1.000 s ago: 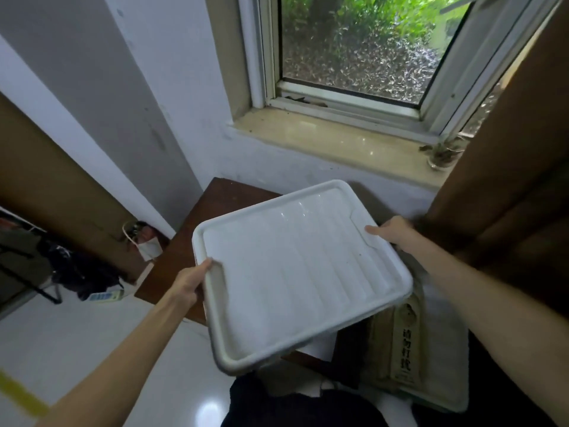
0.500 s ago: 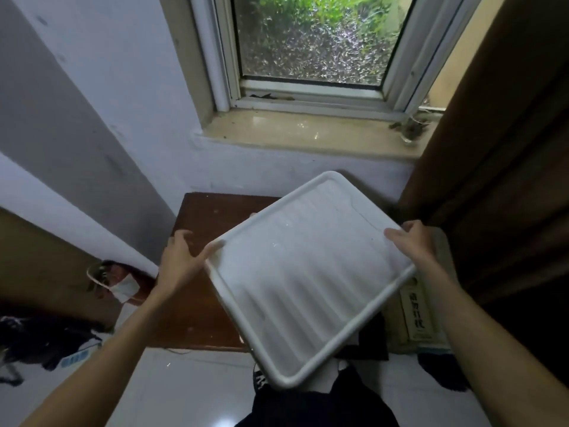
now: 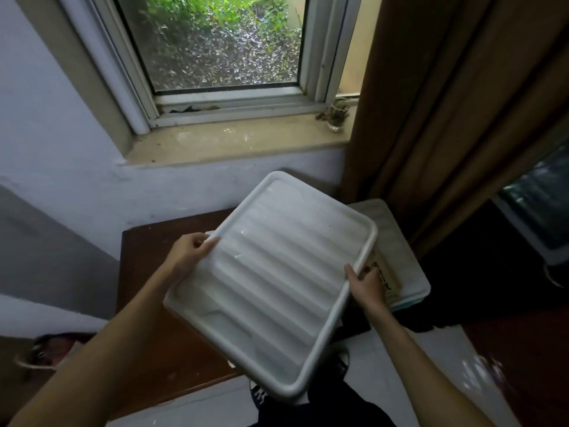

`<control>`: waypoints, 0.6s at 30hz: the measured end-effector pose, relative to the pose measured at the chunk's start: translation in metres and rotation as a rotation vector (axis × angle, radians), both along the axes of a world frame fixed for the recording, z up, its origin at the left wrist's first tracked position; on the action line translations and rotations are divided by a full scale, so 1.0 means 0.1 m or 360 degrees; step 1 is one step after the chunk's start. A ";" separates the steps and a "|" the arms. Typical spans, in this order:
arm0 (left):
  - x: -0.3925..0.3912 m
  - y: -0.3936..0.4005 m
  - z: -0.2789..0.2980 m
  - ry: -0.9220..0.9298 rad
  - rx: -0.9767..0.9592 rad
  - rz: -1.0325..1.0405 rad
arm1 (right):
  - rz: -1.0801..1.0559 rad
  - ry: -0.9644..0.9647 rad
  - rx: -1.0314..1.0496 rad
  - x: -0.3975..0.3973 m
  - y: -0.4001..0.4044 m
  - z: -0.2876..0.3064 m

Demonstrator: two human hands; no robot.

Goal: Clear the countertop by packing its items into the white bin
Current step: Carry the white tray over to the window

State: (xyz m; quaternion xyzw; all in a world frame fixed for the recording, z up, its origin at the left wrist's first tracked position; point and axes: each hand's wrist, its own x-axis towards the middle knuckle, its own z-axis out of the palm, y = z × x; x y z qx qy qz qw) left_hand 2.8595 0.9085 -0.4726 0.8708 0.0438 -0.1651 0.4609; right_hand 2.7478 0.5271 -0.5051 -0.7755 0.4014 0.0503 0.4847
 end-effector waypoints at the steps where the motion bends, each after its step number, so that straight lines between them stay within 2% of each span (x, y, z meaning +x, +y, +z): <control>1: 0.00 -0.02 -0.01 0.0024 -0.0055 0.0035 | -0.0013 -0.0030 0.0012 0.00 0.02 0.01; 5: -0.02 -0.06 0.01 0.0086 -0.0252 0.0137 | -0.0018 -0.0079 0.0004 0.03 0.04 -0.01; 10: -0.12 -0.01 -0.01 0.0054 -0.0259 0.0172 | 0.0017 -0.0167 0.0109 0.15 -0.06 0.00; 18: -0.61 0.10 0.12 0.0161 -0.0421 0.0365 | 0.0493 -0.0264 -0.0181 0.96 -0.10 0.48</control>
